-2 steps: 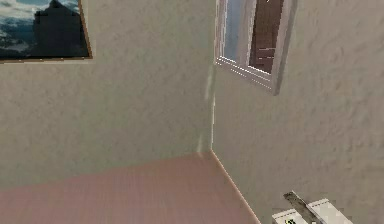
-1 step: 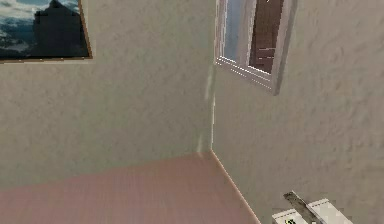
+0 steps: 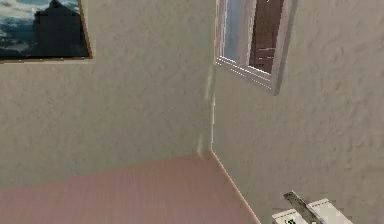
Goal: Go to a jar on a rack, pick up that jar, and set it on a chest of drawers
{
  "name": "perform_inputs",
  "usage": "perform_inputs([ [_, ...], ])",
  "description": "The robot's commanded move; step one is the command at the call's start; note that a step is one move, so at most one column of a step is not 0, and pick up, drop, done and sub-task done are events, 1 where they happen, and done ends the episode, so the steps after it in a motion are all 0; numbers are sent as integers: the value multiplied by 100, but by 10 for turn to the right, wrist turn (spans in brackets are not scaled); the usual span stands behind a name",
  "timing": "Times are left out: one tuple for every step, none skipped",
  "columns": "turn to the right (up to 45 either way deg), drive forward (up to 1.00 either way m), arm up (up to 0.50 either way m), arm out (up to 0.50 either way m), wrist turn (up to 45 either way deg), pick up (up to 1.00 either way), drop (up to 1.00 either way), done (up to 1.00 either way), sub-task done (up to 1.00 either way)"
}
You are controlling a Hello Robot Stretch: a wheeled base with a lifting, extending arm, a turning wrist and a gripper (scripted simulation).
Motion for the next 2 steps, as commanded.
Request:
perform_inputs([
  [0, 0, -32, 0, 0, 0, 0, 0, 0],
  [0, 0, 0, 0, 0, 0, 100, 0, 0],
])
